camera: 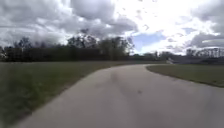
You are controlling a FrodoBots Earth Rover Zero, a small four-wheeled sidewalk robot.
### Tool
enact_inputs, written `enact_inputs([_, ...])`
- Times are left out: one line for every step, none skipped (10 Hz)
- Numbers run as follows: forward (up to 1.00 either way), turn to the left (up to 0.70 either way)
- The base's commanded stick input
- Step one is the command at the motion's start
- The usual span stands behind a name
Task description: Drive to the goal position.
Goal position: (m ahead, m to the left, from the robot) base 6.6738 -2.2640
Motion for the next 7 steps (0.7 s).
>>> enact_inputs([1.00,-0.19])
enact_inputs([1.00,-0.18])
enact_inputs([1.00,-0.10])
enact_inputs([1.00,-0.03])
enact_inputs([1.00,0.00])
enact_inputs([1.00,0.00])
enact_inputs([1.00,0.00])
